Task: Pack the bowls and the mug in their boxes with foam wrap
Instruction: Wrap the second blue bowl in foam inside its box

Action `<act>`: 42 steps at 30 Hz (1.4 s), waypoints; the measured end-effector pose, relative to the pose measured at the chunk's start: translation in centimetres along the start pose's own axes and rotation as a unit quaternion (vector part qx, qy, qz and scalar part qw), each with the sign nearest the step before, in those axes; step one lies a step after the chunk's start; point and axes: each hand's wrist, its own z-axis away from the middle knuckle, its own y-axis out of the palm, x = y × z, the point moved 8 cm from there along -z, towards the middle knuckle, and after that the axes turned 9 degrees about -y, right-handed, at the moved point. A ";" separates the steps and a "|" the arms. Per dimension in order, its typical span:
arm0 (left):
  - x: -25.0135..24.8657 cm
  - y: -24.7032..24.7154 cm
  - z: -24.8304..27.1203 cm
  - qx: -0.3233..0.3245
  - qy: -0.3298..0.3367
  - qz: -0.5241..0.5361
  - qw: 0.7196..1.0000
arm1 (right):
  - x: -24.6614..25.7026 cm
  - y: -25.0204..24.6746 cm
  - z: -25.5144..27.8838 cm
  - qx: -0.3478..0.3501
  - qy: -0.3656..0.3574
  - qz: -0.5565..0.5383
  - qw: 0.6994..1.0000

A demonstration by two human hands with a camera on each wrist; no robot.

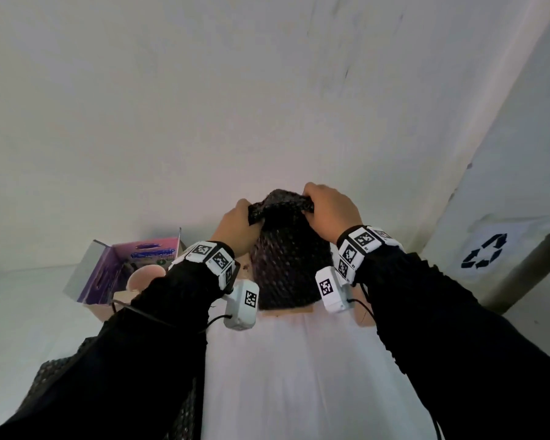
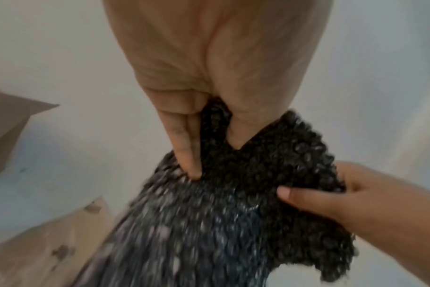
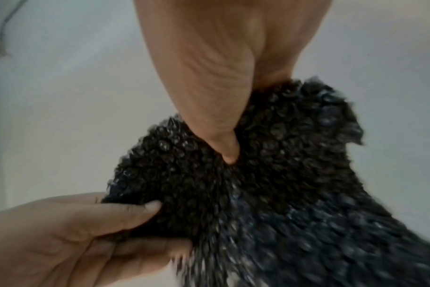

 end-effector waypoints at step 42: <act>6.7 12.2 0.3 -0.024 0.146 -0.262 0.954 | -2.6 17.9 4.9 0.191 -0.095 0.002 0.977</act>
